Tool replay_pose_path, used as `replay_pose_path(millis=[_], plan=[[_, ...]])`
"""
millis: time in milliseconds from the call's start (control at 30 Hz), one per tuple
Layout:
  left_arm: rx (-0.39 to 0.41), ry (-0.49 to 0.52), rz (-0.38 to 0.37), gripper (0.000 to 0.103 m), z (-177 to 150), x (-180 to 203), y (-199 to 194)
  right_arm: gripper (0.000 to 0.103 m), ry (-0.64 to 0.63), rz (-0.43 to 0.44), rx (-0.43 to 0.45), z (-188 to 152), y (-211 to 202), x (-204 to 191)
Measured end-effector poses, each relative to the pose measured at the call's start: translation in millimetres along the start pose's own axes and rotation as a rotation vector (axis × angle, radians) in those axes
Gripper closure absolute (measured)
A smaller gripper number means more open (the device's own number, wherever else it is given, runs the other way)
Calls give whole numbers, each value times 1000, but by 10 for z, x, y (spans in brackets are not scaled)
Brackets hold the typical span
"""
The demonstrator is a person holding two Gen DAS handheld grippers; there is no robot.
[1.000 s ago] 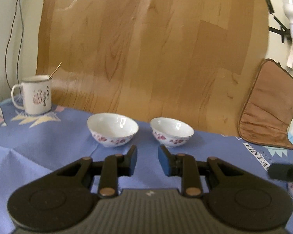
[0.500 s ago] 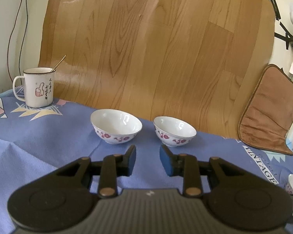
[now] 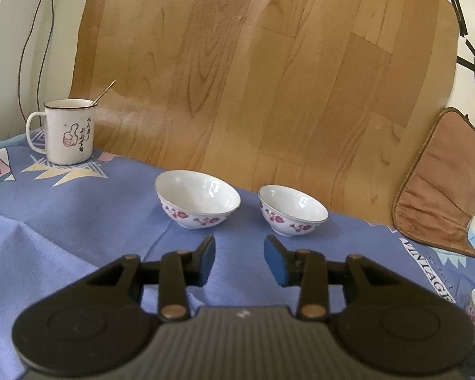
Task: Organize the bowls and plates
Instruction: 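Move both open grippers back toward the two small floral bowls, then grasp the rim of a small floral bowl with the right gripper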
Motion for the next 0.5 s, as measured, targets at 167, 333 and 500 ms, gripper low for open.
replay_pose_path(millis=[167, 333, 500], plan=[[29, -66, 67, 68, 67, -145, -43, 75, -2, 43, -37, 155, 99, -24], [56, -151, 97, 69, 135, -321, -82, 79, 49, 71, -18, 715, 297, 2], [49, -151, 93, 69, 139, -309, -72, 77, 63, 16, -55, 1154, 751, 79]])
Point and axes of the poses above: each gripper's, at about its wrist camera, not at the fingertips, and y roughly the way its jaws point, x to its right, z to its top, the point moved 2 cm from there along y, roughly the way its jaws point, and after that the axes turned 8 degrees about -y, right-handed, at the moved point
